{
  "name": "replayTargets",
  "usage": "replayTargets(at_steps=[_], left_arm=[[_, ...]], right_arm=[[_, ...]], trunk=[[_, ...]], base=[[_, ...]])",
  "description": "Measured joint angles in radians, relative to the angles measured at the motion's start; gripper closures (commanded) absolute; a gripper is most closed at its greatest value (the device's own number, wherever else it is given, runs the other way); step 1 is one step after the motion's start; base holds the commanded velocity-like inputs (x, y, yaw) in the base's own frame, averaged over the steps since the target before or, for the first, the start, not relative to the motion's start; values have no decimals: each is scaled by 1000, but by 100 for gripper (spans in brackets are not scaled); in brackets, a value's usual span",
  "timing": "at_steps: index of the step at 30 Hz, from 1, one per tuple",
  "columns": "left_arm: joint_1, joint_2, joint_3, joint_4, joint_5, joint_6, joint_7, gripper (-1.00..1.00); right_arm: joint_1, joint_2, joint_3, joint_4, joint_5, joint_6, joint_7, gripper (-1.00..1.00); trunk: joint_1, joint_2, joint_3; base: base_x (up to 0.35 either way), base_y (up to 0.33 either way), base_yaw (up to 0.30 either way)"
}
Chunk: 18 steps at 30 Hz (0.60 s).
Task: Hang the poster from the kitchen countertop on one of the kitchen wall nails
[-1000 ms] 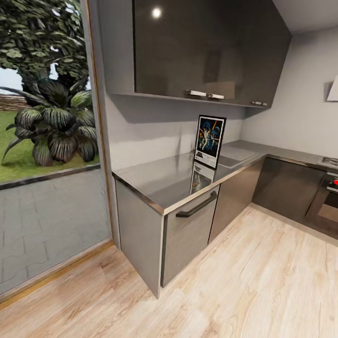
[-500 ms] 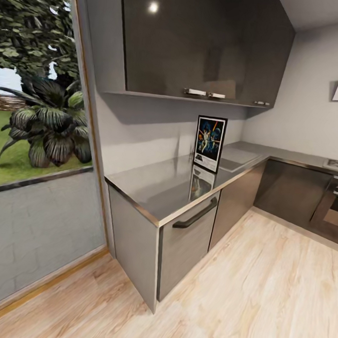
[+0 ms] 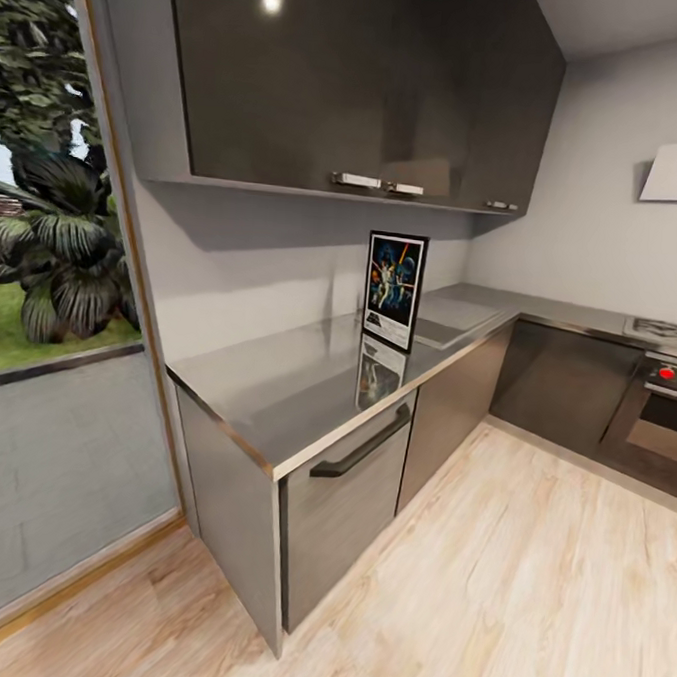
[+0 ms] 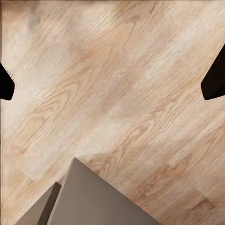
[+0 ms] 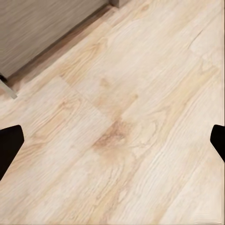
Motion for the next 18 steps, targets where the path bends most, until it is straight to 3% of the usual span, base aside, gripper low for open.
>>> replayTargets(at_steps=[18], left_arm=[[0,0,0,23,0,1,1,-100]], right_arm=[[0,0,-1,0,-1,0,0,-100]], trunk=[[0,0,7]], base=[[4,-4,-298]])
